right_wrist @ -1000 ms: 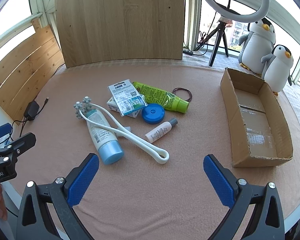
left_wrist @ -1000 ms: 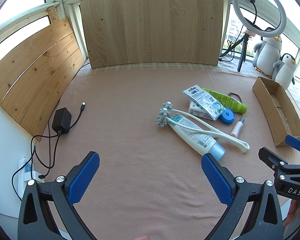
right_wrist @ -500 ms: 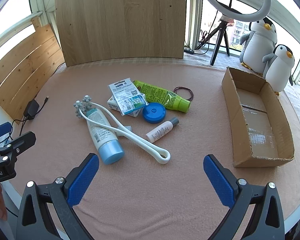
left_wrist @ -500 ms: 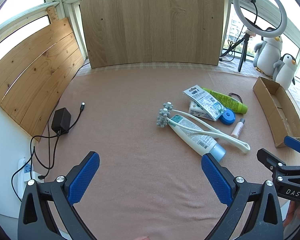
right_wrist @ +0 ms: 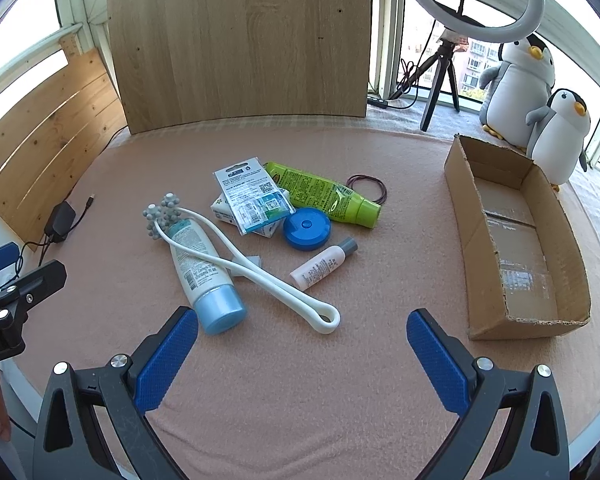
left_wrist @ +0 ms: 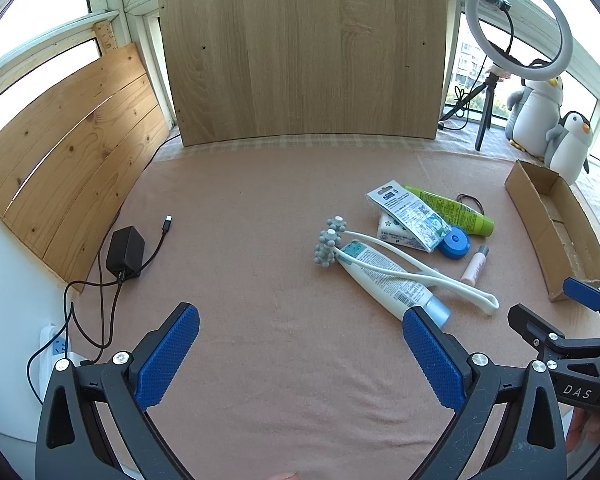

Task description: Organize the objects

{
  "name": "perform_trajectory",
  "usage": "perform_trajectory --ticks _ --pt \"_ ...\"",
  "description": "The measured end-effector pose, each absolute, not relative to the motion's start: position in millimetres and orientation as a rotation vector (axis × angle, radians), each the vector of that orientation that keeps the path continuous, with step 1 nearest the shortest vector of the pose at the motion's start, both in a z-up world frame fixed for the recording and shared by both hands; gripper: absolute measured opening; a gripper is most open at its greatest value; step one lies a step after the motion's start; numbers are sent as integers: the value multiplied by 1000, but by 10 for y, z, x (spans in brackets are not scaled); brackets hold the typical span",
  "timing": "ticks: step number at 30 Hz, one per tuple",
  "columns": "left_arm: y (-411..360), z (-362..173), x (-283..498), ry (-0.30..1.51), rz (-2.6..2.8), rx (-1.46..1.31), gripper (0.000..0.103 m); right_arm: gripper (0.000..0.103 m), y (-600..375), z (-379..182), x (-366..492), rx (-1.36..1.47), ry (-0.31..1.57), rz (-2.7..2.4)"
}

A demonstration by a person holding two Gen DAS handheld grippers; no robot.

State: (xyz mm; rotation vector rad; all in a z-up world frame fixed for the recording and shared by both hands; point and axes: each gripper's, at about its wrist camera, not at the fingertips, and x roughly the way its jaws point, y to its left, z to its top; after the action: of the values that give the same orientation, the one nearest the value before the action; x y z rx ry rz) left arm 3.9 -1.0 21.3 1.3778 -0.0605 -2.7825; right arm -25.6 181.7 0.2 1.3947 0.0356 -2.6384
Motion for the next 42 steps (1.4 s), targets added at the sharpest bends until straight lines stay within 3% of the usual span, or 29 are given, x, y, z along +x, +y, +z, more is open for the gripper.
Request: perform_trajectory --ticks 11,18,22,25,28,30,32,34,39,42 --pt "-318 58 -30 36 -2736 1405 103 103 1473 -463 -236 1431 111 -2451" --pt "-679 -278 -47 107 -2642 1456 103 101 1073 -888 -378 1421 311 -2356" --pt "-881 -448 -55 150 -2609 1482 103 98 1038 -961 -510 1382 326 -2357" --pt "-995 -597 -82 193 -2594 1519 103 88 1022 -944 -571 1338 330 -2349" --pt "-1040 -744 -146 255 -2592 1564 103 68 986 -927 -618 1303 335 -2343" --pt "-1007 -823 -200 308 -2601 1609 103 49 955 -910 -601 1284 346 -2328" --pt "-944 -910 -260 409 -2600 1690 103 42 912 -901 -565 1275 357 -2304" --pt "-839 -1021 -321 470 -2582 1771 103 41 875 -896 -470 1266 365 -2285" --pt "-518 -1160 -353 380 -2593 1829 103 41 798 -905 -75 1214 413 -2205" --pt "-451 -1175 -361 418 -2597 1844 103 41 801 -910 196 1173 474 -2173"
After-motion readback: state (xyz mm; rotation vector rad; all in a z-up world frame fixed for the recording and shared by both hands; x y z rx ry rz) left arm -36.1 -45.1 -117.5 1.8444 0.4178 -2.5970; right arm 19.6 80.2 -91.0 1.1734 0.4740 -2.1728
